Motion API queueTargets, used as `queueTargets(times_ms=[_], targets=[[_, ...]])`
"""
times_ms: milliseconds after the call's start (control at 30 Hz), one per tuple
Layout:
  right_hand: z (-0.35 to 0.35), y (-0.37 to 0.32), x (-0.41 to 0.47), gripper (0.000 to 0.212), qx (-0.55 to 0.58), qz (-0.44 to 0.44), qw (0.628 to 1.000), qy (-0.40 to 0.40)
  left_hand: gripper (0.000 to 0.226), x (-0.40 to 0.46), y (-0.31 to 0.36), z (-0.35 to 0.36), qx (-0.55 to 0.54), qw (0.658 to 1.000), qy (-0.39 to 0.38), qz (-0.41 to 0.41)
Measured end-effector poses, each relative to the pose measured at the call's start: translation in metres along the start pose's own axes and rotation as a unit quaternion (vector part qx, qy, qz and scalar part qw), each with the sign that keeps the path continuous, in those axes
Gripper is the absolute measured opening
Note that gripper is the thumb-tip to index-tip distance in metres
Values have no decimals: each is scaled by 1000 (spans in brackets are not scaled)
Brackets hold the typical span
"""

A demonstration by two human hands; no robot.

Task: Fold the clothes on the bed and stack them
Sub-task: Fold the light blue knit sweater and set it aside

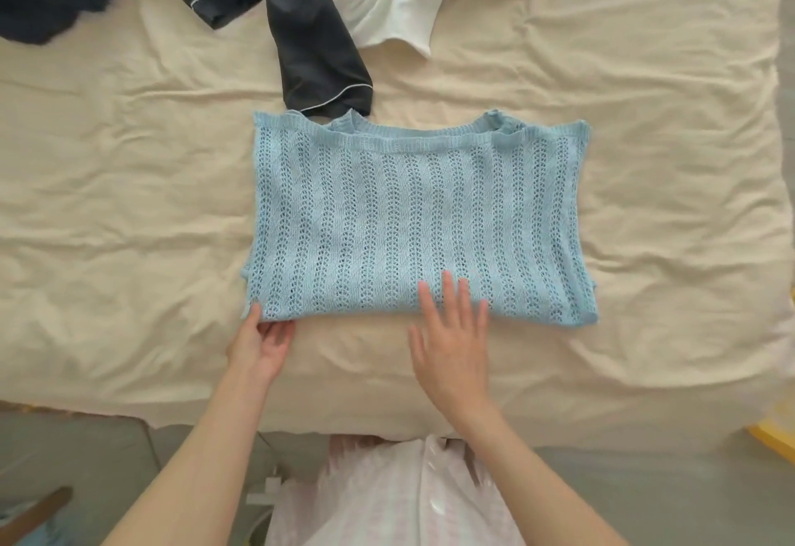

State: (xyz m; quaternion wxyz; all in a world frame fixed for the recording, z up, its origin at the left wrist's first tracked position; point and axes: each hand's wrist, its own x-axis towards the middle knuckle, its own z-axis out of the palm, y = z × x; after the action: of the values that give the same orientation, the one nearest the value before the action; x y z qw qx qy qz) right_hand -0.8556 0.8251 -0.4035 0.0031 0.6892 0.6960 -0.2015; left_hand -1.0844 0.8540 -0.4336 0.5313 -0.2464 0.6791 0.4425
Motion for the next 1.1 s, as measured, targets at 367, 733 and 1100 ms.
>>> queueTargets(times_ms=[367,733,1100], targets=[[37,8,34,56,-54,-92,967,-233,12,-24,7,4,83,978,-22,188],[-54,98,-21,39,530,215,811,-121,12,-153,-83,118,350,744,-99,561],[-70,185,9,23,620,317,713,-84,32,-133,-233,149,671,372,-295,569]])
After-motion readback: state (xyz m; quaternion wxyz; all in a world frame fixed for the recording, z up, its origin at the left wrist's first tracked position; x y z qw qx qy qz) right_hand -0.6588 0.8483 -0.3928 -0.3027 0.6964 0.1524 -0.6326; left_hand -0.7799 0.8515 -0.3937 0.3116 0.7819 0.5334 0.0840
